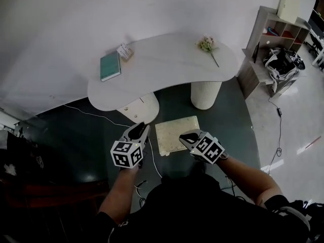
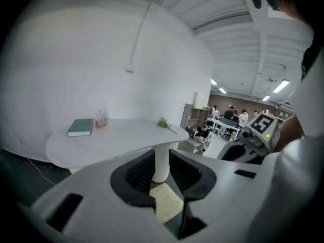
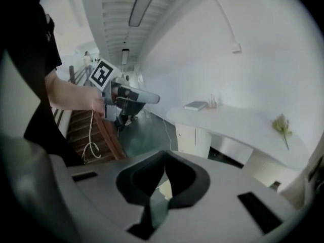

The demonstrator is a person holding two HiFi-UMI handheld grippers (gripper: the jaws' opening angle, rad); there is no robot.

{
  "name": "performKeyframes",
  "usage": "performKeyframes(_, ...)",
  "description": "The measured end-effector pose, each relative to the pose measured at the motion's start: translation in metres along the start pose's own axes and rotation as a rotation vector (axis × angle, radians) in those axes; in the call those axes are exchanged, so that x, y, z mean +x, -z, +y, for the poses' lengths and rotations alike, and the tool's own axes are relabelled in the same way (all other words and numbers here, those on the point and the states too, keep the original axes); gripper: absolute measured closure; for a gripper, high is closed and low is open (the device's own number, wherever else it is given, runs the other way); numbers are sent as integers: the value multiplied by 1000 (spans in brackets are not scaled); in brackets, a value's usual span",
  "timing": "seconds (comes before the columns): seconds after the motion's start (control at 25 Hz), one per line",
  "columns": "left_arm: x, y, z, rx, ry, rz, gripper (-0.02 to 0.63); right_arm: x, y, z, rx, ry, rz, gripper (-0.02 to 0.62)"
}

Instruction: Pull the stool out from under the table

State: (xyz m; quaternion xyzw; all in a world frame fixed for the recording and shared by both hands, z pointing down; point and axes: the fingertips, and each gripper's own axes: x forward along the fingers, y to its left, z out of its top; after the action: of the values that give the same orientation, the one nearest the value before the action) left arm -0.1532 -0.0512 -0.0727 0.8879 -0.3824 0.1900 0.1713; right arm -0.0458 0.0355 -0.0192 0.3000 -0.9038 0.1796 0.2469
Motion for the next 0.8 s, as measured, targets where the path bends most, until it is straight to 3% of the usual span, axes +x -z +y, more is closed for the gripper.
performKeyframes(0.28, -98, -20, 66, 69, 66, 6, 550, 0, -190, 50, -330, 47, -60, 589)
performKeyframes(0.4, -121, -37, 80, 139, 78, -42, 552, -6, -245, 78, -449, 85, -55, 589)
performKeyframes(0.56, -151, -64, 91, 182, -5, -205, 574, 0, -288, 98, -386, 137, -178, 589)
performKeyframes(0.68, -174, -64, 89, 103, -74, -276, 588, 8, -298, 98, -252, 124, -266, 589)
performKeyframes(0.8, -193, -56, 88, 22, -95, -306, 605, 8, -293, 104, -210, 105, -312, 590)
